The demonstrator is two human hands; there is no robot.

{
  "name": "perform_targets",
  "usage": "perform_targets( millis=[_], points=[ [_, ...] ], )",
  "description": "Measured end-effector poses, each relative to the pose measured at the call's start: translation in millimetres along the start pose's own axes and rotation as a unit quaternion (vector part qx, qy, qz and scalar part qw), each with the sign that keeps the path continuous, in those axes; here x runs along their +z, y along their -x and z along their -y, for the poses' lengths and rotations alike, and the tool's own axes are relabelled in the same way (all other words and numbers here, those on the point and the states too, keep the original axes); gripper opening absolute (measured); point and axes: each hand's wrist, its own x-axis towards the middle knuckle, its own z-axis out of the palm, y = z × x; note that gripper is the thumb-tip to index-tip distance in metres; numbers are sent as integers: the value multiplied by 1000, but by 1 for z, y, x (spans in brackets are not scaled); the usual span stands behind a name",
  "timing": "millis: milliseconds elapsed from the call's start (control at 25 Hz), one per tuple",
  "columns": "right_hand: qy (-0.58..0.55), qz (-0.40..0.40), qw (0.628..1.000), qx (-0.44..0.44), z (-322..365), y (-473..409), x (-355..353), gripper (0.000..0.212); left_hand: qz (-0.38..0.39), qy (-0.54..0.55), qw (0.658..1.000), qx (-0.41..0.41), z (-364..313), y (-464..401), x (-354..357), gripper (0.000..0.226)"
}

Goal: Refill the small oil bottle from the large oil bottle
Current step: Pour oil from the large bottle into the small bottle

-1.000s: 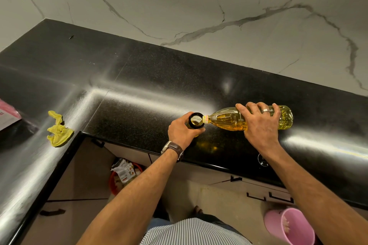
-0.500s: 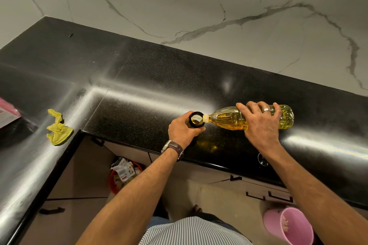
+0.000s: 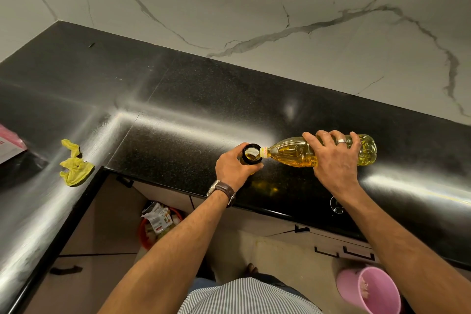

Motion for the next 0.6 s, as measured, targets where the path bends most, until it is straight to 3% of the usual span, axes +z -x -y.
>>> perform_targets(
  millis=[600],
  points=[
    [4, -3, 1000, 0, 0, 0, -1, 85, -2, 13, 1000, -6, -3, 1, -2, 61]
  ],
)
